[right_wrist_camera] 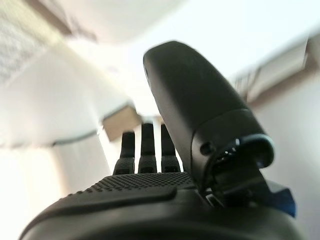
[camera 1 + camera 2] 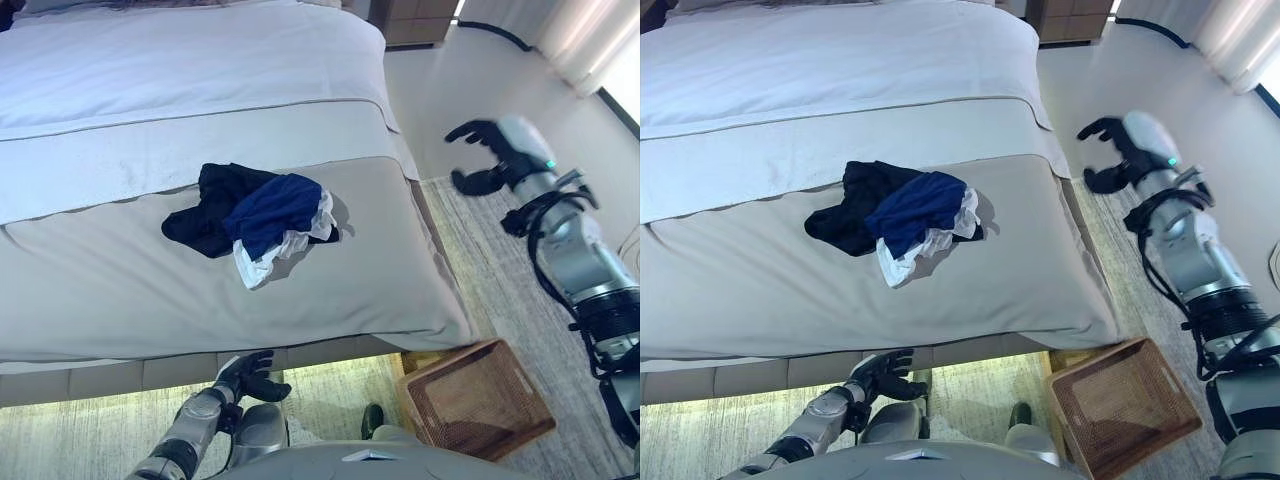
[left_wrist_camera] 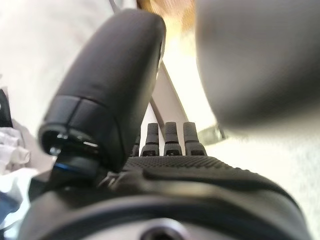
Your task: Pick up the clothes from the bed and place them into the basket
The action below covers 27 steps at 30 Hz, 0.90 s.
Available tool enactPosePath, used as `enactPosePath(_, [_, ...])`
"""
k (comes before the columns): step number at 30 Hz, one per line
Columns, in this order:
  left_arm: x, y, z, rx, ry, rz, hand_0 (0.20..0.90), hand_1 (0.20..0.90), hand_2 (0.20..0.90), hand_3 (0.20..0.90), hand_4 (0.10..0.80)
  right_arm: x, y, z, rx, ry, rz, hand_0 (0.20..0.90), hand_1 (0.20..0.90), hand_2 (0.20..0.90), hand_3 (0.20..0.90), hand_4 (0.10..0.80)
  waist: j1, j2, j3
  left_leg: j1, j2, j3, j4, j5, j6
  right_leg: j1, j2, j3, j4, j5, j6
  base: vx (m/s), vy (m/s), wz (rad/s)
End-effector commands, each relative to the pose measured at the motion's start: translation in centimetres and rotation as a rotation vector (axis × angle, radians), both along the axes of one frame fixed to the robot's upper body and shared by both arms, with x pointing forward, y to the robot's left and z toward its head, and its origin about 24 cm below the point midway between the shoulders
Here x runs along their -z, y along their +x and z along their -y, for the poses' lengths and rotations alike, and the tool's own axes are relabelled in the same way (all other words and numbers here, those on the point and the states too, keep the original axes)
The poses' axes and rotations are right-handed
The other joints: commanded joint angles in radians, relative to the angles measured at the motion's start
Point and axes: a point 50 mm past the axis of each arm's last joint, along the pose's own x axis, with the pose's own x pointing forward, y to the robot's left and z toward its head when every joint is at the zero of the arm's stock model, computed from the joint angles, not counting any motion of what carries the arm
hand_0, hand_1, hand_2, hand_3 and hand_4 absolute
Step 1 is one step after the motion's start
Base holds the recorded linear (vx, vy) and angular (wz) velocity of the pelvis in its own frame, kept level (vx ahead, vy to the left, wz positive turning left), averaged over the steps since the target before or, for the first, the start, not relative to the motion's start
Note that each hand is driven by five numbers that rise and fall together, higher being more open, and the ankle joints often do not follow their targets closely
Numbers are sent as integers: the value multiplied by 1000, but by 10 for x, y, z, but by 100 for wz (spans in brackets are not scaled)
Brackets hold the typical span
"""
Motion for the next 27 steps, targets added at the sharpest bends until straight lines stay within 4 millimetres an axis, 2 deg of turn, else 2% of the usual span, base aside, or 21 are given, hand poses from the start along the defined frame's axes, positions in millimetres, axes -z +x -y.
enactPosePath(1, [-7, 11, -25, 16, 77, 10, 900, 900, 900, 900, 800, -89, 24, -33, -97, -121, 295, 900, 900, 900, 900, 800, 104, -36, 38, -15, -54, 2, 119, -195, 29, -125, 17, -102, 139, -20, -80, -199, 50, 35])
enactPosePath(8, [-22, 29, -50, -39, 135, 58, 900, 900, 900, 900, 800, -100, 51, -39, 16, -239, 228, 900, 900, 900, 900, 800, 218, -42, 146, -133, -86, -96, 169, -173, 52, -175, -9, -166, 194, -16, -72, -76, 69, 50])
enactPosePath(9, [-26, 32, -55, -50, 142, 69, 900, 900, 900, 900, 800, -100, 55, -38, 48, -247, 215, 900, 900, 900, 900, 800, 241, -43, 159, -135, -87, -111, 166, -188, 49, -174, -10, -165, 210, -33, -65, 53, 36, 59])
enactPosePath(12, [-32, 39, -63, -63, 153, 96, 900, 900, 900, 900, 800, -100, 62, -29, 160, -264, 156, 900, 900, 900, 900, 800, 281, -39, 187, -168, -96, -136, 165, -177, 55, -195, -30, -191, 247, -38, -65, 20, 65, 52])
enactPosePath(19, [-36, 43, -58, -86, 98, 161, 900, 900, 900, 900, 800, -85, 71, -4, 392, -273, 37, 900, 900, 900, 900, 800, 357, -9, 227, -210, -106, -187, 137, -146, 59, -230, -69, -236, 293, -44, -61, 13, 97, 36])
enactPosePath(26, [-35, 40, -55, -81, 54, 203, 900, 900, 900, 900, 800, -74, 68, 19, 573, -356, -142, 900, 900, 900, 900, 800, 407, -10, 247, -239, -93, -179, 107, -129, 54, -239, -87, -295, 277, -26, -45, -1, 23, 4])
enactPosePath(27, [-36, 40, -54, -76, 51, 211, 900, 900, 900, 900, 800, -68, 65, 26, 599, -361, -197, 636, 636, 636, 593, 493, 412, -13, 249, -244, -91, -179, 104, -127, 53, -240, -85, -300, 273, -25, -43, 12, -17, -4])
